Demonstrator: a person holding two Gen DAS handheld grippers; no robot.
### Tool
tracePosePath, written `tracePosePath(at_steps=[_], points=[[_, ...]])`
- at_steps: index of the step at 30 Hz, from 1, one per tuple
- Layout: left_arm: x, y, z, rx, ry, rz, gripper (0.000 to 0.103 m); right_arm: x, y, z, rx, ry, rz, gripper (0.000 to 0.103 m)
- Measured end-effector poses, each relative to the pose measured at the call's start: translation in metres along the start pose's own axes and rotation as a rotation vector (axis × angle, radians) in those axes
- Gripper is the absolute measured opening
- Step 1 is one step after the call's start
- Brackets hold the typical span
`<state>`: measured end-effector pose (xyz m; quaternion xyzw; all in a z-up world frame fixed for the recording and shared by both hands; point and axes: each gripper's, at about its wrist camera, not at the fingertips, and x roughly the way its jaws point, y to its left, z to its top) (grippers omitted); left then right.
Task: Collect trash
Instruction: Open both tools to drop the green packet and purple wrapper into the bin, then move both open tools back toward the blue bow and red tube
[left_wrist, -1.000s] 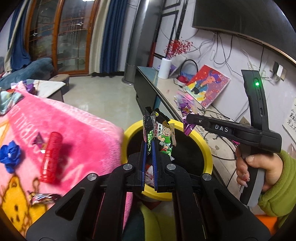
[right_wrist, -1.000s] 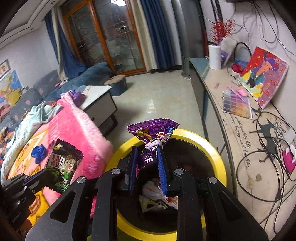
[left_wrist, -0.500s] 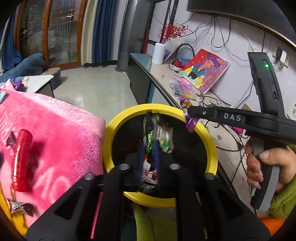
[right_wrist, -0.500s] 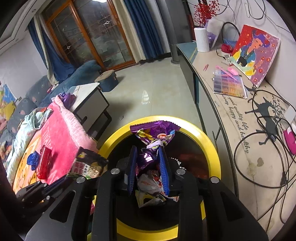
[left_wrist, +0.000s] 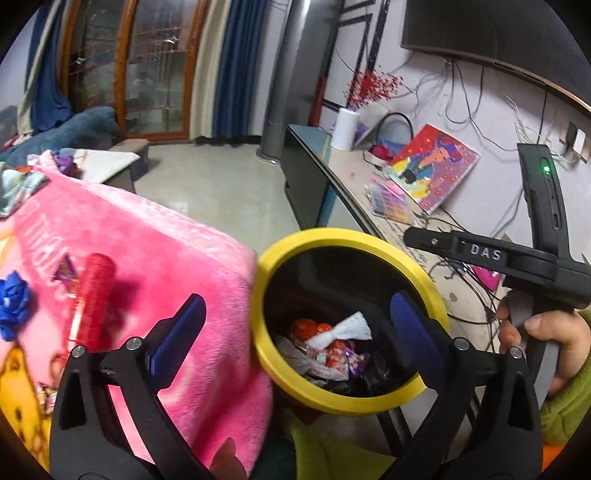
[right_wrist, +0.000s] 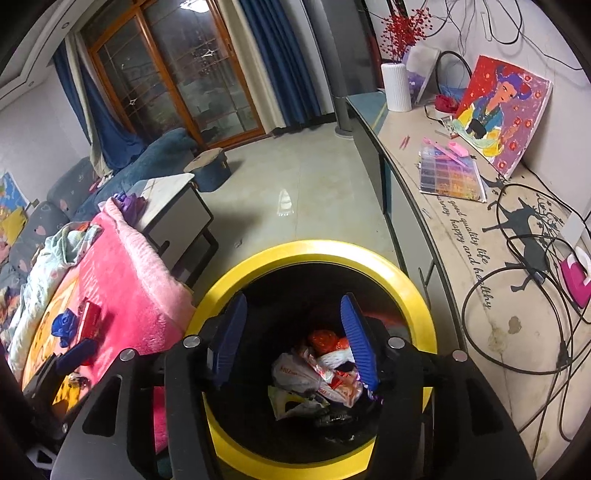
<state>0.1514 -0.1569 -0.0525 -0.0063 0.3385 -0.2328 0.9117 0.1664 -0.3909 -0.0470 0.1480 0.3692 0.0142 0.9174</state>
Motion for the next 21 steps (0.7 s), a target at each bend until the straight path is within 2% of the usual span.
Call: tracePosePath(at_steps=[2,13,21], points=[[-0.008,0.004,0.001,-0.008,-0.025,0.025,0.092,-0.005,0.007,0.001,-0.013,-0.021,0.003,0.057],[-0.049,0.037,0.003,-0.073,-0.124,0.132,0.092,-0.030,0.051,0.001,-0.095,-0.086,0.084,0.060],[-0.078,0.068,0.001,-0.136,-0.179,0.210,0.092,-0.037,0.089,0.000,-0.159,-0.096,0.140,0.060]])
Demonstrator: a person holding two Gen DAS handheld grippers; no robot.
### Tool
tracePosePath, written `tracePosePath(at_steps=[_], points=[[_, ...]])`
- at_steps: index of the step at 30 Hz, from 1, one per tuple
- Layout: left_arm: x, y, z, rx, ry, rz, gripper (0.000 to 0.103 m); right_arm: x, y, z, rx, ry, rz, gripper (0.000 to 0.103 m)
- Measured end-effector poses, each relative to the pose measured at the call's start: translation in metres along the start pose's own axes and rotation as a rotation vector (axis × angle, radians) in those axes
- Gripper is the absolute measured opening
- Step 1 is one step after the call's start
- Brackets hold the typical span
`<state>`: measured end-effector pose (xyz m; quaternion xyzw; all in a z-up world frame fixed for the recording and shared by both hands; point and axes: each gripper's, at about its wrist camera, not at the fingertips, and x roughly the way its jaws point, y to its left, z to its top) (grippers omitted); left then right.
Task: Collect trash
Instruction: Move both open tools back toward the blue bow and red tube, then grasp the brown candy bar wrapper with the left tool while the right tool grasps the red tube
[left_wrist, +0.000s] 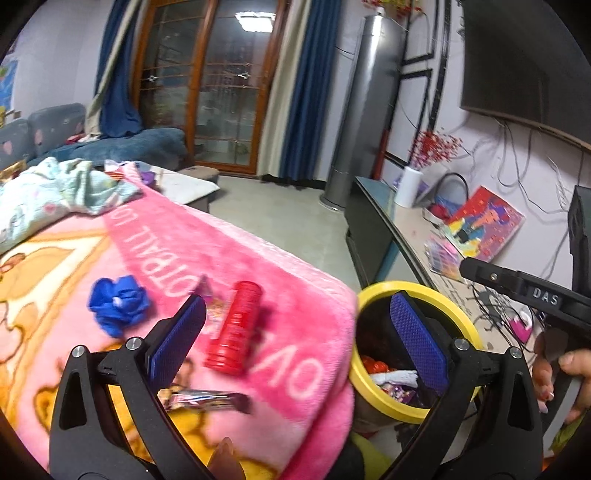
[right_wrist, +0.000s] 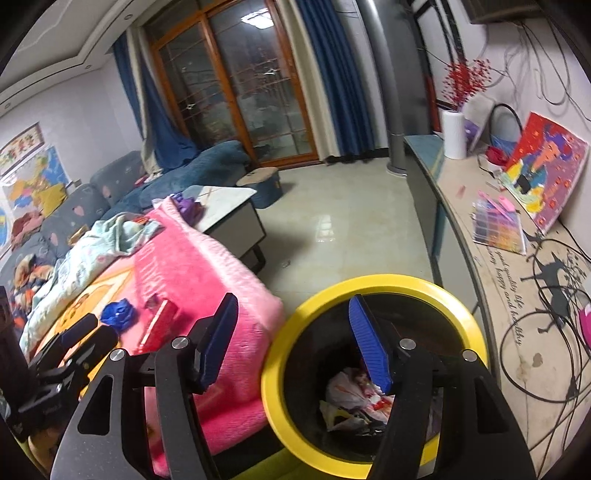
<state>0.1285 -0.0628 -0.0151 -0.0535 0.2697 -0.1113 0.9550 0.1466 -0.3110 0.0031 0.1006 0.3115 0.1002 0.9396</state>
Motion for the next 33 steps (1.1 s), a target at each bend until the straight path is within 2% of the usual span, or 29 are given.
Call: tracePosePath(at_steps=[12,22,27,33], points=[[-0.028,0.054,0.002,-0.090,-0.040,0.093,0.092,0.012,0.056,0.004,-0.095,0.017,0.071,0.061],[-0.048,0.099,-0.003,-0.168,-0.041,0.163,0.092,0.025,0.104,0.005,-0.156,0.034,0.140,0.062],[-0.051,0.115,-0.009,-0.193,-0.004,0.183,0.092,0.035,0.125,0.004,-0.175,0.056,0.170,0.062],[-0.039,0.125,-0.024,-0.201,0.097,0.149,0.091,0.053,0.142,-0.002,-0.190,0.097,0.191,0.062]])
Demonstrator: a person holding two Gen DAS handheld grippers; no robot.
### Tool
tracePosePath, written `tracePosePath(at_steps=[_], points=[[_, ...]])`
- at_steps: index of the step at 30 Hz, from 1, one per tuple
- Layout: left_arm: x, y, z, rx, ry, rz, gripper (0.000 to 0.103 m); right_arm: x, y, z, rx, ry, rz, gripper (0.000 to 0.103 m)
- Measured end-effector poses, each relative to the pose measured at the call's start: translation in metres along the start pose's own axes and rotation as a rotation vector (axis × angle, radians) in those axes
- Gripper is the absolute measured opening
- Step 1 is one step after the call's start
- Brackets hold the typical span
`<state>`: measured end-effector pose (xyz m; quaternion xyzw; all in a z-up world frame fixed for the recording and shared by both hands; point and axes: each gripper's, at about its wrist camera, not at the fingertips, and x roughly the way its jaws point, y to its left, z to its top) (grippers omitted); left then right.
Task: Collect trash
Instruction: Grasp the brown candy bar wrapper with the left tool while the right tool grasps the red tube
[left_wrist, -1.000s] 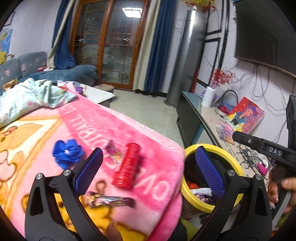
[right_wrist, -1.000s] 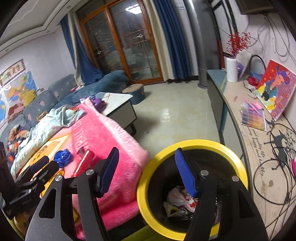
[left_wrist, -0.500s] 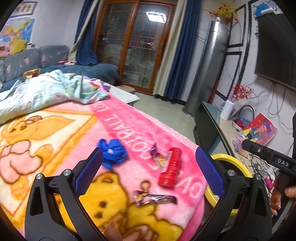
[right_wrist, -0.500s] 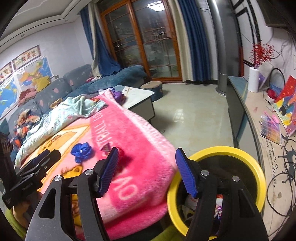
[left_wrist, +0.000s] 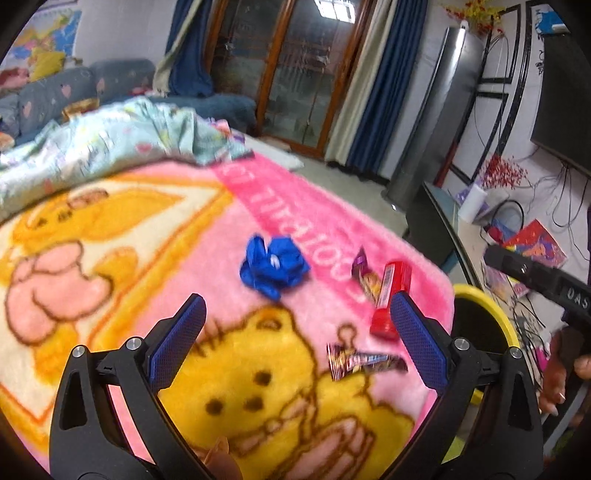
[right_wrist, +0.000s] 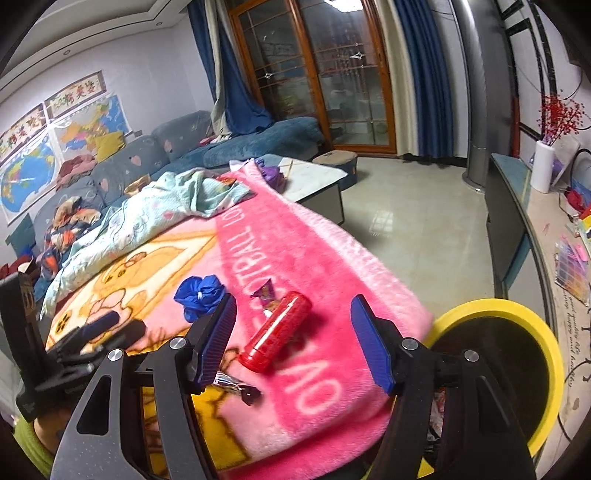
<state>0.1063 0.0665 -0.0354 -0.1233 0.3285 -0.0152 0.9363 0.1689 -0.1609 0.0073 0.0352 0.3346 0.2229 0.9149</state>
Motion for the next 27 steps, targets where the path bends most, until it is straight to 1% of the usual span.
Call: tracePosePath(at_steps=[1,3,5,8,11,12,13,15,18,22,23,24,27], points=[[0.003,0.000,-0.002,-0.004,0.021,-0.011,0.088,0.005,0.002,0.000,0.000,0.009,0.003,0.062],[0.011,0.001,-0.008,-0.011,0.058,-0.033,0.076,0.013,0.004,-0.001,0.000,0.022,0.004,0.062],[0.018,0.000,-0.014,-0.014,0.092,-0.057,0.070,0.023,0.004,-0.002,-0.001,0.040,-0.001,0.062],[0.029,-0.003,-0.022,-0.027,0.147,-0.107,0.058,0.037,0.000,-0.004,0.019,0.071,0.001,0.062],[0.039,-0.005,-0.026,-0.031,0.180,-0.133,0.048,0.055,-0.005,-0.006,0.055,0.108,0.006,0.062],[0.041,-0.007,-0.028,-0.030,0.189,-0.139,0.044,0.059,-0.006,-0.007,0.067,0.119,0.010,0.061],[0.044,-0.008,-0.030,-0.027,0.198,-0.142,0.042,0.063,-0.008,-0.008,0.077,0.129,0.016,0.057],[0.047,-0.011,-0.032,-0.022,0.210,-0.144,0.037,0.076,-0.008,-0.010,0.096,0.157,0.029,0.054],[0.054,-0.018,-0.039,-0.007,0.234,-0.142,0.036,0.090,-0.005,-0.014,0.106,0.184,0.041,0.049],[0.056,-0.033,-0.043,0.056,0.228,-0.117,0.036,0.103,-0.004,-0.019,0.113,0.209,0.044,0.044],[0.055,-0.035,-0.044,0.065,0.227,-0.114,0.036,0.108,-0.003,-0.022,0.117,0.220,0.047,0.043],[0.055,-0.035,-0.045,0.071,0.224,-0.112,0.036,0.110,-0.003,-0.023,0.119,0.226,0.049,0.040],[0.055,-0.036,-0.046,0.078,0.221,-0.115,0.036,0.113,-0.002,-0.027,0.117,0.220,0.053,0.039]])
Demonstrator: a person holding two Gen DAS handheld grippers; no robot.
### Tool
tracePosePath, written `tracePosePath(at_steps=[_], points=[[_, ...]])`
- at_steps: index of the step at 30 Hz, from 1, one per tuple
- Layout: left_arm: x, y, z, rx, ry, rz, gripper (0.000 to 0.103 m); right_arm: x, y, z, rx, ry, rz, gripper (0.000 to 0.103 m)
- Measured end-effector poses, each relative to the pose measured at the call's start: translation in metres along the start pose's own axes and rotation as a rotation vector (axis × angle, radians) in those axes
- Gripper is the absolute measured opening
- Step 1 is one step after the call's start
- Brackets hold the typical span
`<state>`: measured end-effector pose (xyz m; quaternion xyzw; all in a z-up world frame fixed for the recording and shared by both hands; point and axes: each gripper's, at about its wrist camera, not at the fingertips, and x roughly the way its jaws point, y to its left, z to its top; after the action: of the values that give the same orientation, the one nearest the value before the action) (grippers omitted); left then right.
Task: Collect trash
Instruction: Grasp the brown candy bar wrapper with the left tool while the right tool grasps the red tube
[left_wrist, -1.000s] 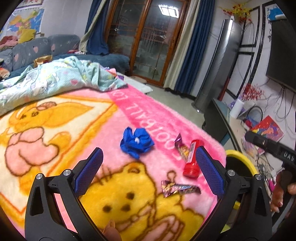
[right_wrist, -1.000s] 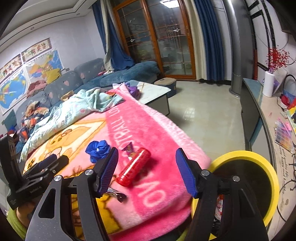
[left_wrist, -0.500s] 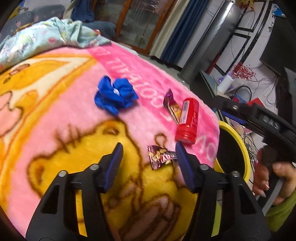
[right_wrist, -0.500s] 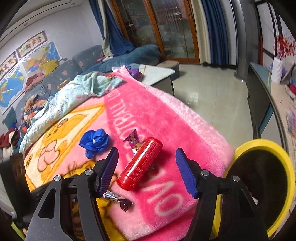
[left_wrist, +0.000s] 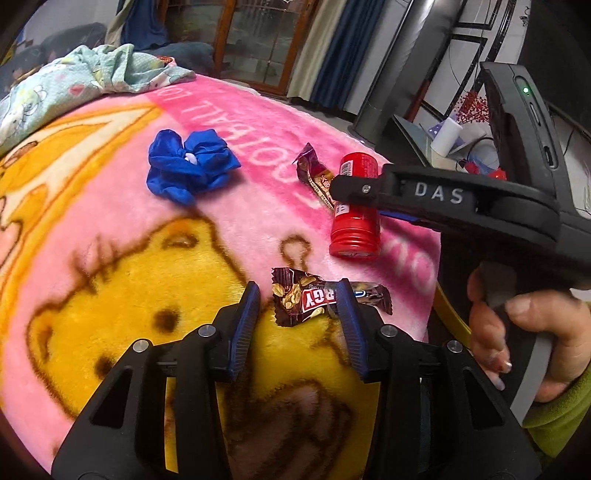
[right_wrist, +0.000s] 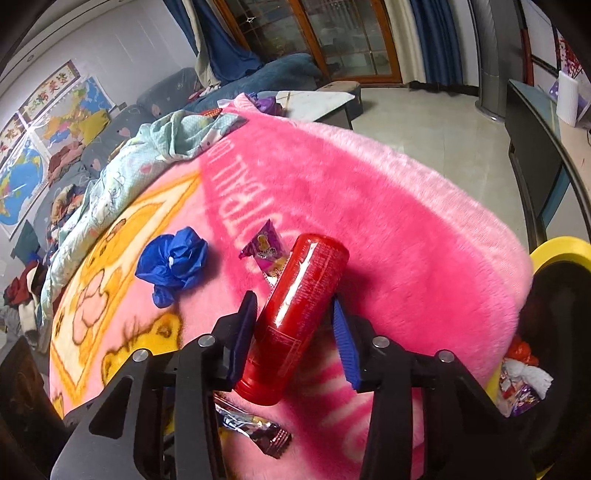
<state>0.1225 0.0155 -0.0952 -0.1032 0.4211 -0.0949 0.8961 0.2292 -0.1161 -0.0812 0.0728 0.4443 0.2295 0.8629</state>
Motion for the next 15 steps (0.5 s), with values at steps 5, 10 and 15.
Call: tracePosePath(at_steps=[5,10,15], points=[[0.000,-0.003,0.000,0.011,-0.002,-0.024,0.024,-0.004,0.000,-0.001,-0.014,-0.012,-0.001,0.037],[-0.002,-0.010,-0.003,0.042,-0.011,-0.048,0.013,-0.013,-0.006,-0.001,-0.008,-0.028,-0.004,0.034],[-0.007,-0.008,-0.003,0.033,-0.026,-0.065,0.005,-0.024,-0.012,0.000,-0.009,-0.045,-0.013,0.033]])
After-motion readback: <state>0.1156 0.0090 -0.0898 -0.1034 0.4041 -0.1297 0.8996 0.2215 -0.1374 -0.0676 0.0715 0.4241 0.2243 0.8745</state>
